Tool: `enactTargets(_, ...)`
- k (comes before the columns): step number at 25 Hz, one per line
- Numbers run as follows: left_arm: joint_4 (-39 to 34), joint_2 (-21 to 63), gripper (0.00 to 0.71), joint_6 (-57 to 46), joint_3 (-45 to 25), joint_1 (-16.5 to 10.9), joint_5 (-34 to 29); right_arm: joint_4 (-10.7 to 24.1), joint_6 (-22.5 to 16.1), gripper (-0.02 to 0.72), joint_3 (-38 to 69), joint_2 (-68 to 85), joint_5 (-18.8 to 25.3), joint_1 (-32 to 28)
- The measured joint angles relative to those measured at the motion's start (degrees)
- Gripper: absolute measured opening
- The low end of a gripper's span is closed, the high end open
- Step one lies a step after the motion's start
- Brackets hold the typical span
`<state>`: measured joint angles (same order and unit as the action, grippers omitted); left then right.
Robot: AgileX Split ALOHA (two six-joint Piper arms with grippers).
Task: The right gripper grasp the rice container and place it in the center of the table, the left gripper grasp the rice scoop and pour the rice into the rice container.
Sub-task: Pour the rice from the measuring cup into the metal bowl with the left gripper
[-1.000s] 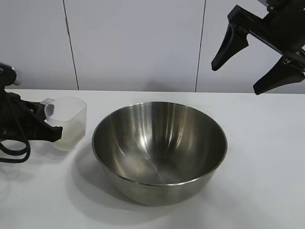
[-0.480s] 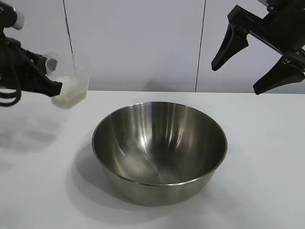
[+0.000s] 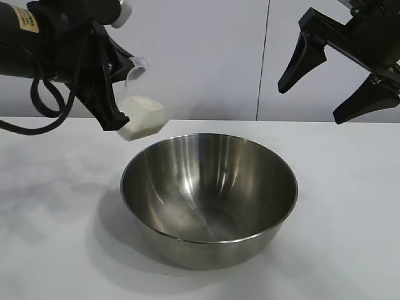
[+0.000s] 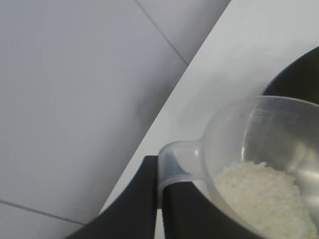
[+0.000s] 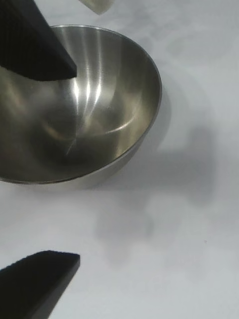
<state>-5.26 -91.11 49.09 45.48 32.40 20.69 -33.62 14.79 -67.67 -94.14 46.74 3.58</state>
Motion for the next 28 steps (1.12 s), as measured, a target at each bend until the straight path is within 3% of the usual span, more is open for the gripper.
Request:
enactTargets(6, -0.1, 0.0, 0.008, 5.2, 0.0, 0.8, -0.6, 0.7, 0.0, 0.641, 0.0, 0.0, 0.1, 0.0)
enactTargets(11, -0.2, 0.0, 0.008, 7.2, 0.0, 4.6, -0.6, 1.2, 0.0, 0.641, 0.0, 0.0, 0.2, 0.0)
enactTargets(17, -0.9, -2.2, 0.008, 20.7, 0.2, 8.2, -0.3, 1.3, 0.0, 0.641, 0.0, 0.0, 0.4, 0.0)
enactTargets(28, -6.3, -12.6, 0.008, 44.7, 0.6, 9.0, 11.5, 1.3, 0.0, 0.641, 0.0, 0.0, 2.0, 0.0)
